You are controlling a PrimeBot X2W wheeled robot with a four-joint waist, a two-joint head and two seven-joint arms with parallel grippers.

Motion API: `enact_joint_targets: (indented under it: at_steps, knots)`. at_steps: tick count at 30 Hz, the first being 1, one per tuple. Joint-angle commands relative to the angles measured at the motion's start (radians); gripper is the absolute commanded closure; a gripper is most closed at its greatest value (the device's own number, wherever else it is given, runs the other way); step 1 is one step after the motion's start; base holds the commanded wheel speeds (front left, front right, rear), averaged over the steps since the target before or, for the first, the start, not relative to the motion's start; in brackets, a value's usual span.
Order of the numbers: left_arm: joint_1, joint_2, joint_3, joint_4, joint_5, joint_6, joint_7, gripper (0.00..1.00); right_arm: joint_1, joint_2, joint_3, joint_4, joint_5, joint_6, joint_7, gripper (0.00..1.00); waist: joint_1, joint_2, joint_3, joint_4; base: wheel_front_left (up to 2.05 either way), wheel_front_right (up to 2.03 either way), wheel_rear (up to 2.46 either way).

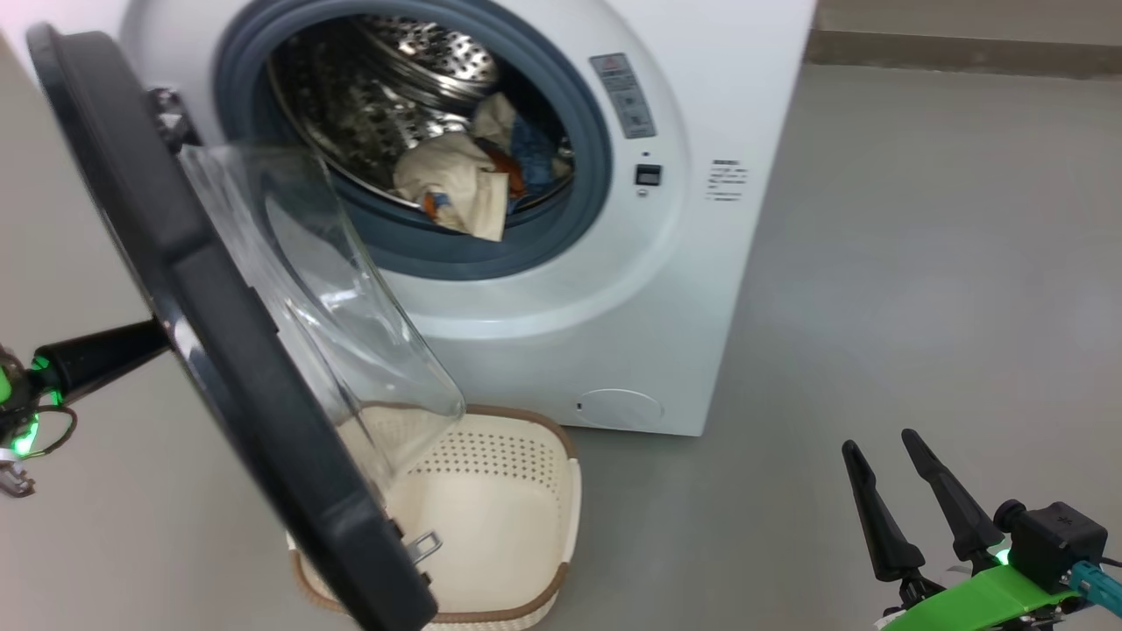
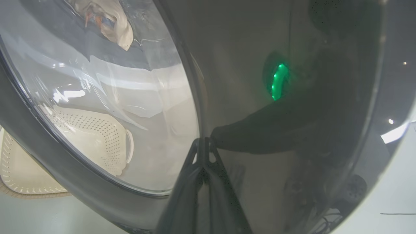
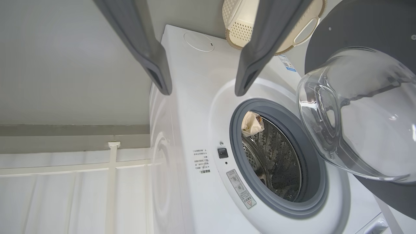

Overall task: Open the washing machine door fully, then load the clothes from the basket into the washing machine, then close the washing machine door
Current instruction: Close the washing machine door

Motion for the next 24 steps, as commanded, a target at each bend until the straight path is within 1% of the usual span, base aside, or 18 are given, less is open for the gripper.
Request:
enact_joint_targets:
  at_steps: [1, 7, 11, 18, 24]
  knots:
    - [-0.04, 0.033, 0.043, -0.033, 0.003, -0.003, -0.01, 1.0, 0.001, -0.008, 0.016, -0.029, -0.004, 0.002, -0.005, 0.0, 0.0, -0.0001, 0.004, -0.055, 0.0, 0.0, 0.0]
    - [-0.045, 0.025, 0.052, -0.028, 0.009, -0.003, -0.031, 1.0, -0.003, -0.006, 0.009, -0.035, -0.008, 0.002, -0.005, 0.0, 0.0, -0.0001, 0.018, -0.118, 0.0, 0.0, 0.0]
    - [-0.048, 0.021, 0.052, -0.028, 0.019, -0.003, -0.044, 1.0, -0.007, -0.007, 0.004, -0.039, -0.009, 0.002, -0.005, 0.0, 0.0, -0.0001, 0.025, -0.142, 0.0, 0.0, 0.0]
    - [-0.019, 0.019, 0.063, -0.031, 0.023, -0.003, -0.066, 1.0, -0.005, 0.0, -0.002, -0.038, -0.012, 0.002, -0.005, 0.0, 0.0, -0.0001, 0.021, -0.139, 0.0, 0.0, 0.0]
    - [0.082, 0.022, 0.09, -0.052, 0.018, -0.003, -0.089, 1.0, 0.0, 0.004, -0.005, -0.037, -0.011, 0.002, -0.005, 0.0, 0.0, -0.0001, 0.01, -0.116, 0.0, 0.0, 0.0]
